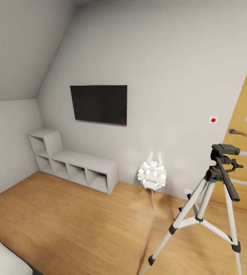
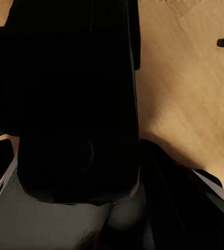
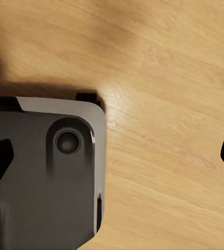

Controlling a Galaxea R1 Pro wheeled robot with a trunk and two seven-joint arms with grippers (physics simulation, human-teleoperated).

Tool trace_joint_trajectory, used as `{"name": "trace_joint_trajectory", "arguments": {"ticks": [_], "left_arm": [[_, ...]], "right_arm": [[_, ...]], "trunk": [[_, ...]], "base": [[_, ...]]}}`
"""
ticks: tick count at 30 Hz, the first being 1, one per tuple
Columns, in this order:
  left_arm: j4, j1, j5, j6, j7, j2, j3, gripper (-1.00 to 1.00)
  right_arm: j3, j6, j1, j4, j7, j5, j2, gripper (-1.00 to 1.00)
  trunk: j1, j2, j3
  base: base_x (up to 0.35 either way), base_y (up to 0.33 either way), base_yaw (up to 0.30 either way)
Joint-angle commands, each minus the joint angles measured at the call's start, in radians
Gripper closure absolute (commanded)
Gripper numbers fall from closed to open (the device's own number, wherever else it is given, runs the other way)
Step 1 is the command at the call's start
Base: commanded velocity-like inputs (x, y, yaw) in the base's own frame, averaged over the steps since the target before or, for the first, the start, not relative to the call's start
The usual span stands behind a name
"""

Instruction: Attach the digital camera to the camera tripod in the bedroom.

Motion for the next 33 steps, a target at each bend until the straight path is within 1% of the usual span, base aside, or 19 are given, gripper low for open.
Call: {"name": "trace_joint_trajectory", "arguments": {"ticks": [1,33], "left_arm": [[0.002,-0.001,0.003,-0.004,-0.006,0.0,-0.001,1.0],[0.002,-0.001,0.002,-0.011,-0.008,-0.005,-0.001,1.0]], "right_arm": [[-0.009,-0.006,-0.001,0.003,0.002,0.008,-0.001,-1.0],[-0.009,-0.005,-0.001,0.003,0.002,0.008,0.0,-1.0]], "trunk": [[0.0,-0.001,-0.001],[0.0,-0.001,0.026]], "base": [[0.0,0.0,0.26],[0.0,0.0,0.258]]}}
